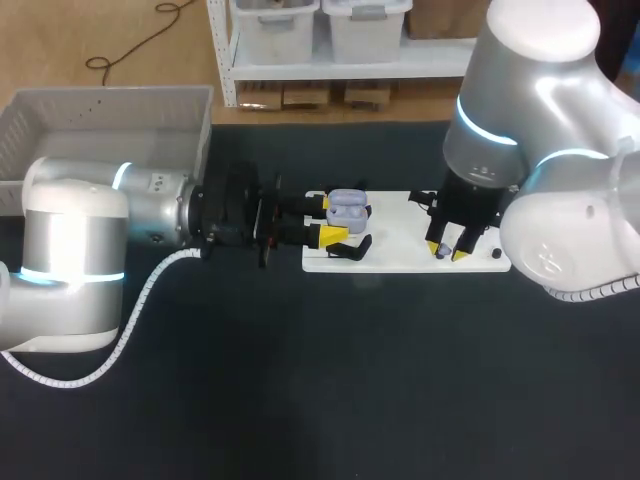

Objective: Pick up each earbud case from the left stands, insert the matching earbuds, close the lid, and place the case in the box.

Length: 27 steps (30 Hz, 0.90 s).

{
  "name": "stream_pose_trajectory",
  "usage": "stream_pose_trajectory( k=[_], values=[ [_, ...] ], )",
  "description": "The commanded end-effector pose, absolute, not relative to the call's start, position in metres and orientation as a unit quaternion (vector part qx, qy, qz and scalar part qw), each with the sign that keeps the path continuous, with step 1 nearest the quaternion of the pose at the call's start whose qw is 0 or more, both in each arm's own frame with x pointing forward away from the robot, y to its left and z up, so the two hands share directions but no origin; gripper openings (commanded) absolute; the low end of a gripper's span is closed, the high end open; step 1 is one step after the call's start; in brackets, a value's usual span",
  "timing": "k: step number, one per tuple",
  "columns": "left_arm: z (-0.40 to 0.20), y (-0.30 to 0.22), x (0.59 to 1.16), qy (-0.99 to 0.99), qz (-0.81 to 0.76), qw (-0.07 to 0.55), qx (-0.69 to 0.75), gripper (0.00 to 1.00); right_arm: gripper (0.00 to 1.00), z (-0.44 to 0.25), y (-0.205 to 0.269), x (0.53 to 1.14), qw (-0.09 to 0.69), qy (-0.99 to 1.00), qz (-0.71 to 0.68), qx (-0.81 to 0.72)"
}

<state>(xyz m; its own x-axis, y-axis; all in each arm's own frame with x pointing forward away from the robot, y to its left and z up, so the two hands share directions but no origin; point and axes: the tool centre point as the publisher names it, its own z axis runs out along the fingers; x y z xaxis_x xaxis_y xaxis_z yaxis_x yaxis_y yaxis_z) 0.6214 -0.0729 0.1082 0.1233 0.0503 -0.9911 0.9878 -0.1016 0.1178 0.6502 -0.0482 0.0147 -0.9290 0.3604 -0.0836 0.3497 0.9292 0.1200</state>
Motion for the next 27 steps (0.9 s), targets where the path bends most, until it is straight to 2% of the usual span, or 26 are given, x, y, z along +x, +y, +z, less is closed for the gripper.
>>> stream_pose_trajectory(
  k=[1, 4, 6, 7, 9, 18, 27],
  values=[
    [0.108, -0.073, 0.621, 0.458, -0.478, 0.49, 0.567, 0.0, 0.25, 0.014, -0.049, 0.651, 0.051, 0.981, 0.051, 0.182],
    [0.108, -0.073, 0.621, 0.458, -0.478, 0.49, 0.567, 0.0, 0.24, 0.014, -0.049, 0.652, 0.05, 0.981, 0.051, 0.183],
    [0.108, -0.073, 0.621, 0.458, -0.478, 0.49, 0.567, 0.0, 0.19, 0.013, -0.049, 0.652, 0.049, 0.98, 0.051, 0.183],
    [0.108, -0.073, 0.621, 0.458, -0.478, 0.49, 0.567, 0.0, 0.16, 0.013, -0.049, 0.652, 0.049, 0.98, 0.051, 0.183],
    [0.108, -0.073, 0.621, 0.458, -0.478, 0.49, 0.567, 0.0, 0.0, 0.013, -0.049, 0.652, 0.05, 0.98, 0.051, 0.183],
    [0.108, -0.073, 0.621, 0.458, -0.478, 0.49, 0.567, 0.0, 0.0, 0.026, -0.046, 0.647, 0.054, 0.981, 0.052, 0.18],
    [0.108, -0.073, 0.621, 0.458, -0.478, 0.49, 0.567, 0.0, 0.0, 0.068, -0.041, 0.629, 0.066, 0.979, 0.05, 0.185]
  ],
)
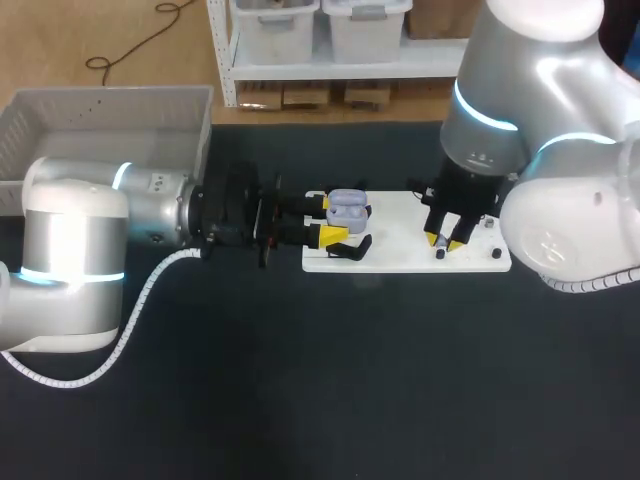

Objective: Pick up each earbud case from the left stands, insert the matching earbuds, close the lid, and place the case in the box.

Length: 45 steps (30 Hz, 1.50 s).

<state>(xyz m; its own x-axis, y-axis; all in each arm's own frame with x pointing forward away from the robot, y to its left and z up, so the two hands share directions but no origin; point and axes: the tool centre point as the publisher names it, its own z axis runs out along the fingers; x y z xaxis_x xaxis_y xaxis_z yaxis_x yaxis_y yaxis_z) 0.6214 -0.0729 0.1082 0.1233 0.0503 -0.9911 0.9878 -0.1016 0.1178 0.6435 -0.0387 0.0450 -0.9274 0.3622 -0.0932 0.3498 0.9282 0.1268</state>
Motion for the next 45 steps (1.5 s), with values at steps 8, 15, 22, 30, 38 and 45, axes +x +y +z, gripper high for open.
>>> stream_pose_trajectory(
  k=[8, 15, 22, 30, 38, 45],
  values=[
    [0.108, -0.073, 0.621, 0.458, -0.478, 0.49, 0.567, 0.0, 0.0, 0.125, -0.033, 0.612, 0.082, 0.978, 0.063, 0.179],
    [0.108, -0.073, 0.621, 0.458, -0.478, 0.49, 0.567, 0.0, 0.0, 0.168, -0.016, 0.597, 0.104, 0.98, 0.047, 0.16],
    [0.108, -0.073, 0.621, 0.458, -0.478, 0.49, 0.567, 0.0, 0.0, 0.196, 0.015, 0.584, 0.099, 0.987, 0.048, 0.116],
    [0.108, -0.073, 0.621, 0.458, -0.478, 0.49, 0.567, 0.0, 0.0, 0.209, 0.05, 0.575, 0.066, 0.992, 0.076, 0.075],
    [0.108, -0.073, 0.621, 0.458, -0.478, 0.49, 0.567, 0.0, 0.0, 0.209, 0.05, 0.575, 0.066, 0.992, 0.076, 0.075],
    [0.108, -0.073, 0.621, 0.458, -0.478, 0.49, 0.567, 0.0, 0.0, 0.209, 0.05, 0.575, 0.066, 0.992, 0.076, 0.075]
  ],
)
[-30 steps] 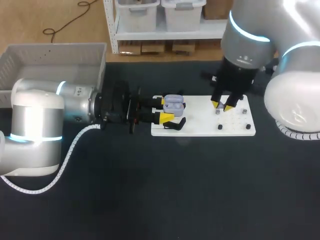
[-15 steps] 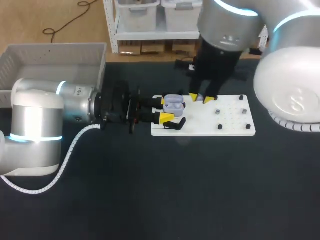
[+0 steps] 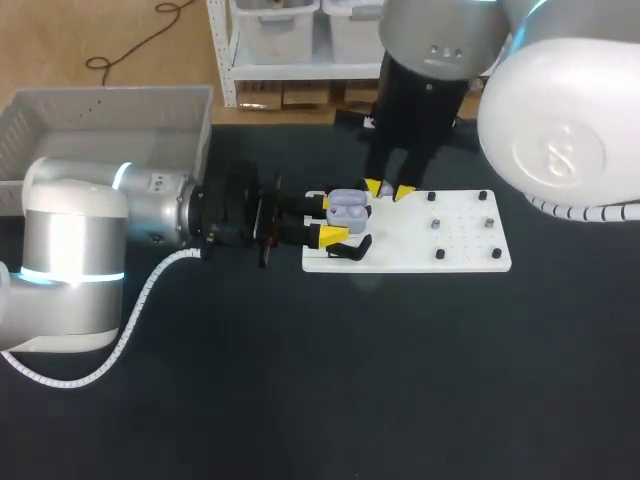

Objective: Pick up each earbud case from the left stands, insert the matching earbuds, close the lid, and place the case in the box.

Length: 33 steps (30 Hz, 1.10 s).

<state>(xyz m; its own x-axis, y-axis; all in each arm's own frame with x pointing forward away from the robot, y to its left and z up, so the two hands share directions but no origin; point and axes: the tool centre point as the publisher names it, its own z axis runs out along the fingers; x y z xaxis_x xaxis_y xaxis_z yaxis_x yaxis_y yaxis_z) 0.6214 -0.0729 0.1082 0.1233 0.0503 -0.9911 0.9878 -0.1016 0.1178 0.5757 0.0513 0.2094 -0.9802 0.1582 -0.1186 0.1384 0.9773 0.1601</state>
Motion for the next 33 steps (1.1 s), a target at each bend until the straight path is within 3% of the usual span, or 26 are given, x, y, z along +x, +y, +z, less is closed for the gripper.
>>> stream_pose_trajectory(
  k=[1, 9, 17, 33],
  values=[
    [0.108, -0.073, 0.621, 0.458, -0.478, 0.49, 0.567, 0.0, 0.0, 0.209, 0.05, 0.575, 0.066, 0.992, 0.076, 0.075],
    [0.108, -0.073, 0.621, 0.458, -0.478, 0.49, 0.567, 0.0, 0.0, 0.213, 0.067, 0.581, 0.078, 0.996, 0.039, -0.033],
    [0.108, -0.073, 0.621, 0.458, -0.478, 0.49, 0.567, 0.0, 0.0, 0.201, 0.078, 0.589, 0.043, 0.992, 0.038, -0.113],
    [0.108, -0.073, 0.621, 0.458, -0.478, 0.49, 0.567, 0.0, 0.0, 0.18, 0.082, 0.598, 0.017, 0.989, 0.023, -0.146]
  ],
)
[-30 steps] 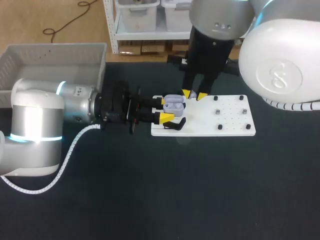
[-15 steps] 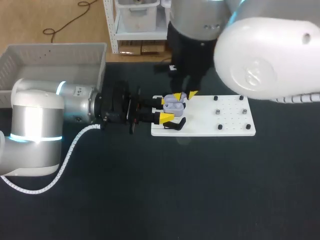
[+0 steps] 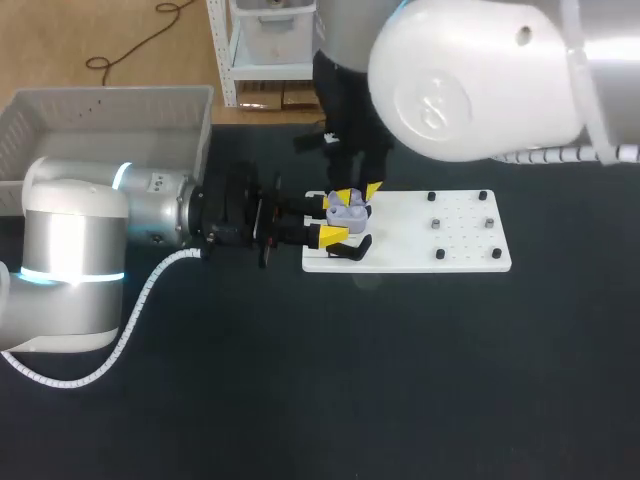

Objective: Pick up each earbud case from the left stands, insert the matching earbuds, close the lid, and place the case in the box.

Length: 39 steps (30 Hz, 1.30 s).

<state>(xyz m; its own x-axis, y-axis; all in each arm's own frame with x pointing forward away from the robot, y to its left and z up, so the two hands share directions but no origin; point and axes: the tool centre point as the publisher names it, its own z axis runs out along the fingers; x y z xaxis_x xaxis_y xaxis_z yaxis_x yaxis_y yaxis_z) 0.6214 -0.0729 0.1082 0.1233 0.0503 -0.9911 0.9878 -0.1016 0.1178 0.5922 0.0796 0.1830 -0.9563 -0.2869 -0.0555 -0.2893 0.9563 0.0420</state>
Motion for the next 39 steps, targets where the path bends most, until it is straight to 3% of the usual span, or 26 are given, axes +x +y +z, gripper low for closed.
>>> stream_pose_trajectory(
  k=[1, 39],
  values=[
    [0.108, -0.073, 0.621, 0.458, -0.478, 0.49, 0.567, 0.0, 0.0, 0.18, 0.082, 0.599, 0.016, 0.989, 0.023, -0.146],
    [0.108, -0.073, 0.621, 0.458, -0.478, 0.49, 0.567, 0.0, 0.0, 0.16, 0.095, 0.607, 0.004, 0.989, 0.013, -0.146]
  ],
)
